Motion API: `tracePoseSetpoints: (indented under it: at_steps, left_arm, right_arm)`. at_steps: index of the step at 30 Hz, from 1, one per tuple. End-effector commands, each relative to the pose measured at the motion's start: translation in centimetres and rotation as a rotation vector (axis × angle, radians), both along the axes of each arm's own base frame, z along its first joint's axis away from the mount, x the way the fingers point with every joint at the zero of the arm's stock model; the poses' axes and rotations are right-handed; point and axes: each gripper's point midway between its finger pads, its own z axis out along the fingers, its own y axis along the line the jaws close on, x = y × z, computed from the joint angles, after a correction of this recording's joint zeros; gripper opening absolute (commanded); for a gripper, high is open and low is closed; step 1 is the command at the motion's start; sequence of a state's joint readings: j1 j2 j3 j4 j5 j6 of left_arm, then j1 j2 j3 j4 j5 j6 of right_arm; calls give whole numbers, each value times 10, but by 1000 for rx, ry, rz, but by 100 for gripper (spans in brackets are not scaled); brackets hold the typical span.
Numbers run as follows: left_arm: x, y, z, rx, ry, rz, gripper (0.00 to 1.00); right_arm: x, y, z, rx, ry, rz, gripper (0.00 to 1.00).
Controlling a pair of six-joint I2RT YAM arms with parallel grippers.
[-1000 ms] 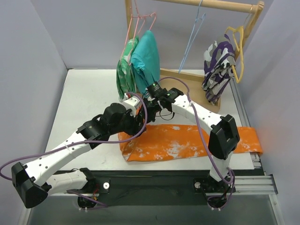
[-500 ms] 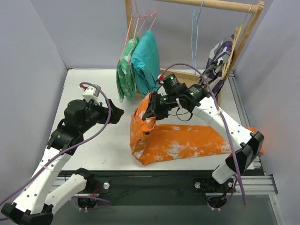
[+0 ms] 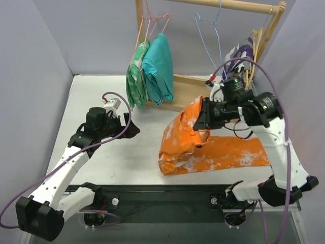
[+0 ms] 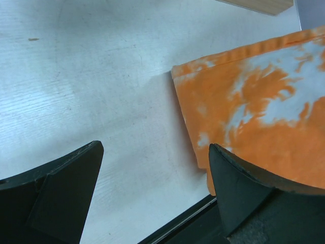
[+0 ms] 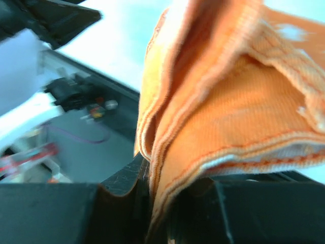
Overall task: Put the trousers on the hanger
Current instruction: Fold the trousers at the center of the board.
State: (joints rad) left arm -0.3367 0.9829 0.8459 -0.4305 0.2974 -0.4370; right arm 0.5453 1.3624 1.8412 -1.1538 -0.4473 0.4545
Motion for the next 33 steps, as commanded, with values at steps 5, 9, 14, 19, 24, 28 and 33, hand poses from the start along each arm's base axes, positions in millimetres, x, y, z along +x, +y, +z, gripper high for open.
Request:
tracePoseSetpoints:
  at_steps: [5, 9, 14, 19, 24, 28, 33]
  left_arm:
    - [13, -50, -11, -137, -25, -192, 94]
    - [16, -87, -24, -158, -12, -278, 94]
    - [7, -145, -46, -195, 42, -404, 93]
    - [3, -180, -79, -207, 134, -478, 89]
    - [-2, -212, -85, -286, 177, -535, 84]
    - [-11, -238, -105, -309, 239, -575, 84]
    - [-22, -263, -124, -337, 318, -597, 82]
  right_arm:
    - [-1, -145, -2, -479, -331, -200, 0]
    - [12, -178, -25, -566, -278, -231, 0]
    - [30, -196, -57, -542, -202, -255, 0]
    - [35, -211, -86, -527, -124, -301, 0]
    - [43, -214, -97, -502, -90, -340, 0]
    - [49, -213, -103, -479, -72, -355, 0]
    - [52, -210, -108, -449, -58, -363, 0]
